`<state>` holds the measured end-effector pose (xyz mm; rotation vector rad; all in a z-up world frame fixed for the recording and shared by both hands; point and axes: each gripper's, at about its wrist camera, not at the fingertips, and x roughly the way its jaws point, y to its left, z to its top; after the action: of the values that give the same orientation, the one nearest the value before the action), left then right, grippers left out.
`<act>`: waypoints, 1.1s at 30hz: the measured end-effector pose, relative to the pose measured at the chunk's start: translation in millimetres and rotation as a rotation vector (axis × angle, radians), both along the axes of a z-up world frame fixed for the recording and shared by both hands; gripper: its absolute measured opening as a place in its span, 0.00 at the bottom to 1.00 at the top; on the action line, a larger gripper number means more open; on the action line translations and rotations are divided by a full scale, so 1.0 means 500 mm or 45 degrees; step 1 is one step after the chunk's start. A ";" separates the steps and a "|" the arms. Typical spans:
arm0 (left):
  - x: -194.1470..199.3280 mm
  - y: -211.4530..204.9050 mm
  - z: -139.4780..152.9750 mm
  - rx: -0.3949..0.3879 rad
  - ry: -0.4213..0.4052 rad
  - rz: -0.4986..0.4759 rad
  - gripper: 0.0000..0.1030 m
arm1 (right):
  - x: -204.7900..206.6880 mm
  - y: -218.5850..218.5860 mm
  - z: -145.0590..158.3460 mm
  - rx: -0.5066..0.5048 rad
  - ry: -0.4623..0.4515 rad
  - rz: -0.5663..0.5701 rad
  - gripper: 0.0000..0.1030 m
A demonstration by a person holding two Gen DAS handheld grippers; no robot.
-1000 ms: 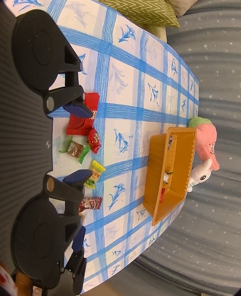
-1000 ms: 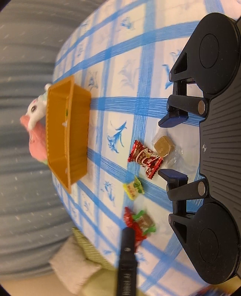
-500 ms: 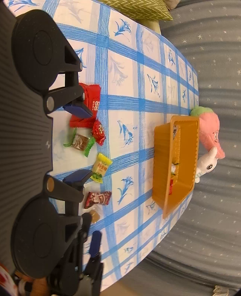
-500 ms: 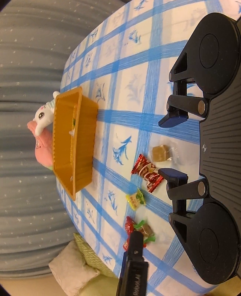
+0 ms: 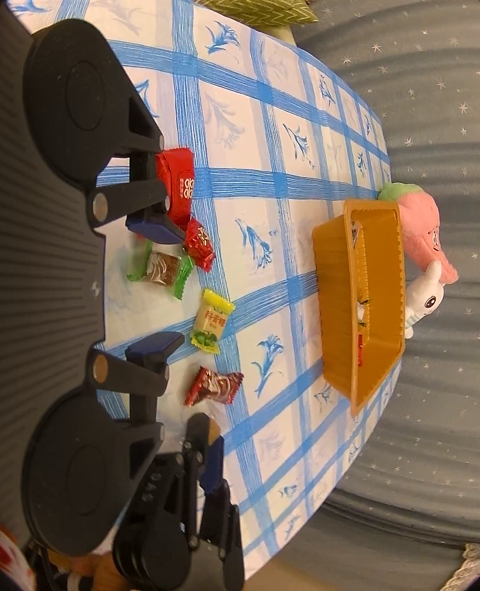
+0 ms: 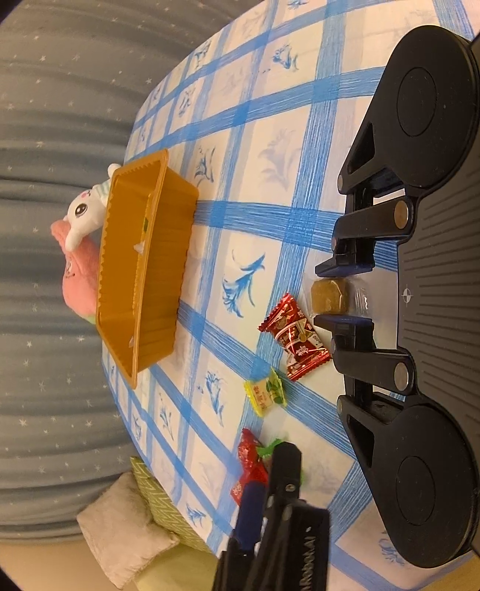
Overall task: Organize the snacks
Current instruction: 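Grasp the green-wrapped candy with the left tool while the right tool grasps the clear-wrapped caramel, then carry both held candies up and over the orange tray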
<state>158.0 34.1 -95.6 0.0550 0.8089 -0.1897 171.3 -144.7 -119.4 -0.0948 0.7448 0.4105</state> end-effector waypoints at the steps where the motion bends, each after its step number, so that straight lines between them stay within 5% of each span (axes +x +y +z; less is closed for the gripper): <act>1: 0.003 0.000 -0.003 0.004 0.005 0.002 0.47 | 0.001 -0.003 0.001 0.004 0.005 -0.008 0.21; 14: 0.018 -0.008 -0.028 0.035 0.052 0.006 0.18 | 0.004 -0.010 0.010 0.031 0.012 -0.041 0.21; 33: 0.019 -0.027 0.002 -0.030 -0.008 0.029 0.17 | 0.002 -0.015 0.029 0.046 -0.024 -0.064 0.21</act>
<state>167.4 20.5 -94.9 0.0246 0.8006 -0.1776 172.4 -152.4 -104.7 -0.0459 0.7194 0.3747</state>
